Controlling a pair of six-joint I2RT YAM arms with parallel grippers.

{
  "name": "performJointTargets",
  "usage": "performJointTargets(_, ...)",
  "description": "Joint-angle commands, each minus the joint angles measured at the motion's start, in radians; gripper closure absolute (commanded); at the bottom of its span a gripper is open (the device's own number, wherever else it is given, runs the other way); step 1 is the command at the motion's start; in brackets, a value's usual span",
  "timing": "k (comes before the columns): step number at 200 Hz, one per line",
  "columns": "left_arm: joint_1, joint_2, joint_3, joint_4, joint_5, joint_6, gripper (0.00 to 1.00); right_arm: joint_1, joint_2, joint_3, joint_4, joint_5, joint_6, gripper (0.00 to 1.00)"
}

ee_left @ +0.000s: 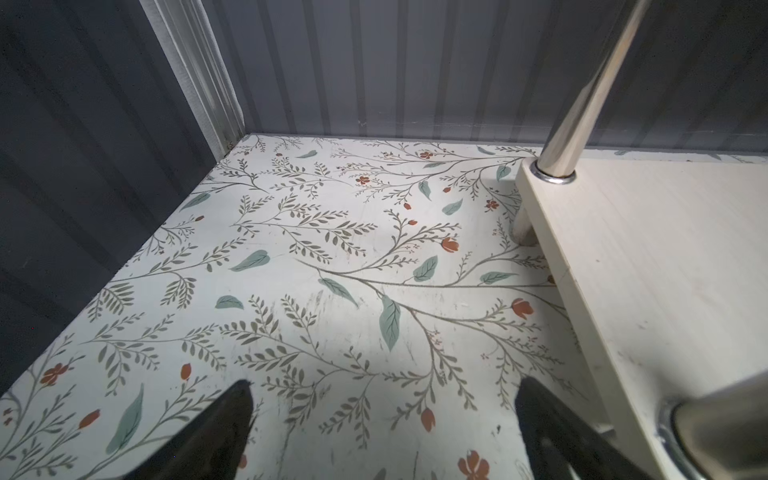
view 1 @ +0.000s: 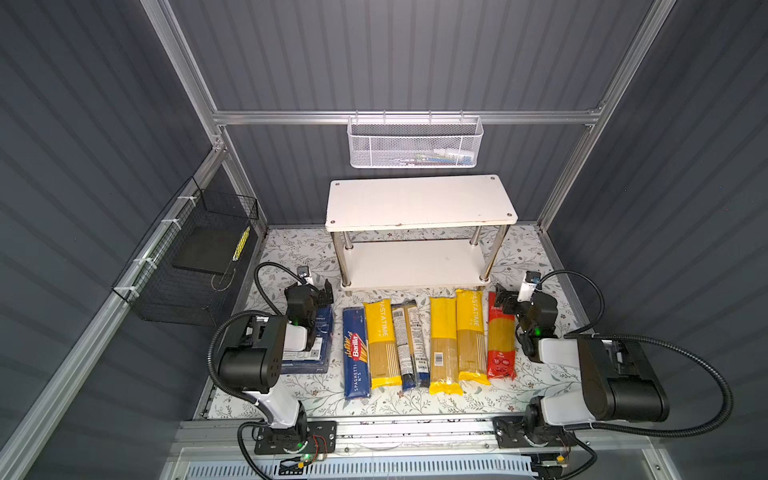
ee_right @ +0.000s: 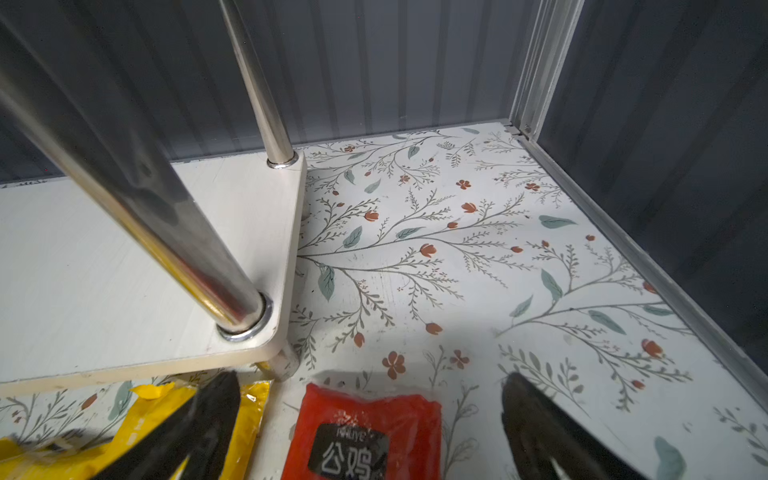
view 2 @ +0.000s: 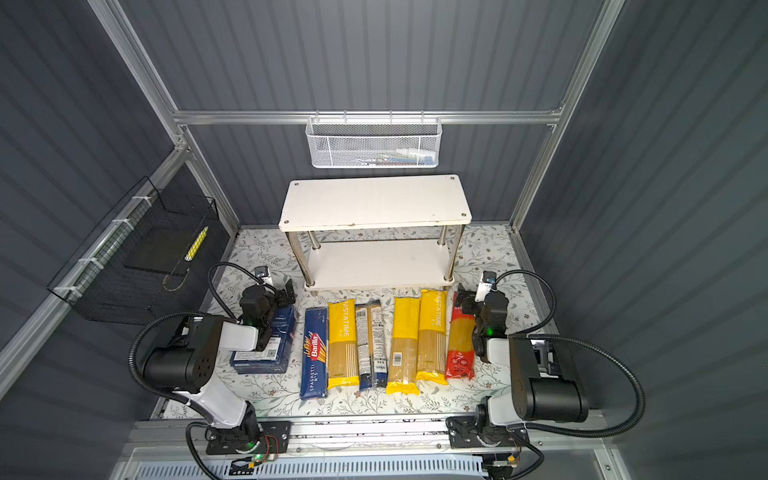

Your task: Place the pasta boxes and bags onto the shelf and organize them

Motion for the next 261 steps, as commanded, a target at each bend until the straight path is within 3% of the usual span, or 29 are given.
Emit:
performJointTargets(1,0.007,0.035,0.001,-0.062,0.001,0.039,0.01,-0.003,0.007,0.019,0.025,0.011,-0.012,0.01)
performJointTargets(261,0.007,0.037,0.005,-0.069,0.002,0.040,0.01,-0.008,0.009,0.024,0.017,-0.003,-0.009,0.01)
